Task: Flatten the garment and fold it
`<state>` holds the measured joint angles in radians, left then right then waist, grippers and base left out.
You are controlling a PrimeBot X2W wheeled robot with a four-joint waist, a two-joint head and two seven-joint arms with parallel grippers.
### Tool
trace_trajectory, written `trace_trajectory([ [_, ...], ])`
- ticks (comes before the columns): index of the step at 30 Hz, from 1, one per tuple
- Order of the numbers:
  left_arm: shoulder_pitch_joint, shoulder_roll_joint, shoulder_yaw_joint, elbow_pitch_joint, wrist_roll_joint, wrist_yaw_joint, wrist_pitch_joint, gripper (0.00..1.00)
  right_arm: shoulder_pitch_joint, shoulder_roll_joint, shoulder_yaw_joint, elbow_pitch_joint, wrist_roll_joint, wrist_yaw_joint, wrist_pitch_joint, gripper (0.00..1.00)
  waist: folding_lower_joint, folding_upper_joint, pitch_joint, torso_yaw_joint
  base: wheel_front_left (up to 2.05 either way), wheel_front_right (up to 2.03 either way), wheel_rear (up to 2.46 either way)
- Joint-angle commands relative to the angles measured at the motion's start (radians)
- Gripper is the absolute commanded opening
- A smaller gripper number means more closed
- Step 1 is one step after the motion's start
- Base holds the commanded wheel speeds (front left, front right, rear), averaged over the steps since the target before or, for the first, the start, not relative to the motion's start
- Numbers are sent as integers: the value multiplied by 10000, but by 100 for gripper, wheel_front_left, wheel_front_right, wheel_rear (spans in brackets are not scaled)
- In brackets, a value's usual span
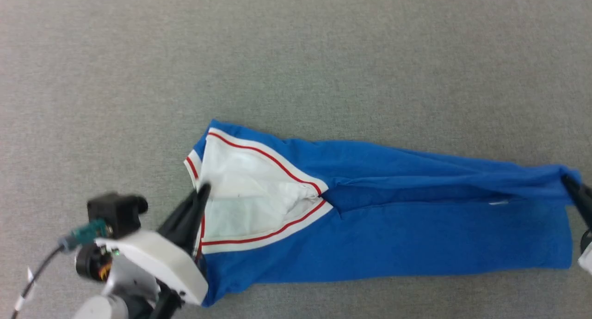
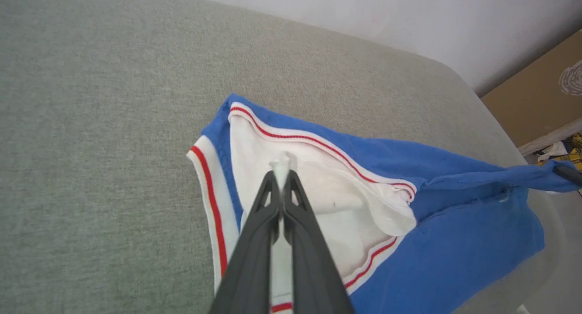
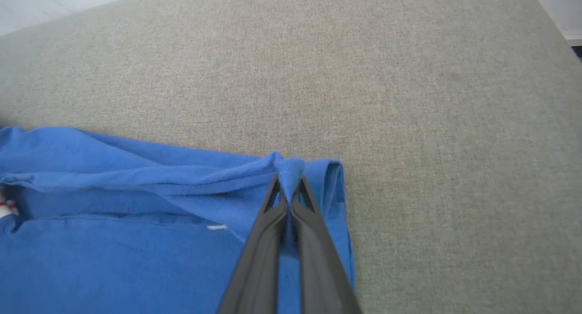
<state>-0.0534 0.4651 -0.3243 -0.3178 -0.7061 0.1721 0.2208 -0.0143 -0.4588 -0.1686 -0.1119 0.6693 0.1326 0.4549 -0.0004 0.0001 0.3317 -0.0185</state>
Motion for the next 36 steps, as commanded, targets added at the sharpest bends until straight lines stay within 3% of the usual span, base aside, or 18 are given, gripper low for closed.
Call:
trace_trajectory([
  [1,158,-86,-14,244,-113,-16,-128,0,122,98,20,93,-150,-19,-92,0,4,-1,-121,80,0,0,0],
  [11,-92,-457,-540,2423,-39,-341,-317,0,-12,370,701,1280,-728,-19,-209,3,4,-1,-407,84,0,0,0],
  [12,-172,-497,-566,2592,-10,-361,-366,1,-66,398,760,1439,-760,-19,-228,28,4,-1,-430,72,0,0,0],
  [14,-292,-616,-586,2868,-23,-380,-457,41,-188,467,843,1741,-807,-19,-315,100,4,-1,-475,45,0,0,0],
  [15,-346,-658,-604,2972,-14,-399,-505,77,-244,503,873,1889,-824,-19,-363,100,4,-1,-497,33,0,0,0],
  [16,-397,-704,-606,3056,0,-409,-585,100,-299,547,871,2028,-825,-19,-420,100,4,-1,-522,23,0,0,0],
  [20,-512,-902,-451,3159,69,-327,-1129,100,-383,613,861,2255,-816,-19,-706,100,4,-1,-647,-8,0,0,0],
  [25,-140,-1164,200,2298,141,51,-2457,100,2,748,264,1502,-312,-19,-723,100,4,-1,-850,-39,0,0,0],
  [30,612,-1179,836,1120,1345,1009,-4270,100,596,1097,-816,692,-543,-19,-643,100,4,-1,-928,-81,0,0,0],
  [36,1124,-1595,853,436,2861,1695,-4787,100,682,1595,-1077,911,-1210,-19,-397,100,4,-1,-770,102,0,0,0],
])
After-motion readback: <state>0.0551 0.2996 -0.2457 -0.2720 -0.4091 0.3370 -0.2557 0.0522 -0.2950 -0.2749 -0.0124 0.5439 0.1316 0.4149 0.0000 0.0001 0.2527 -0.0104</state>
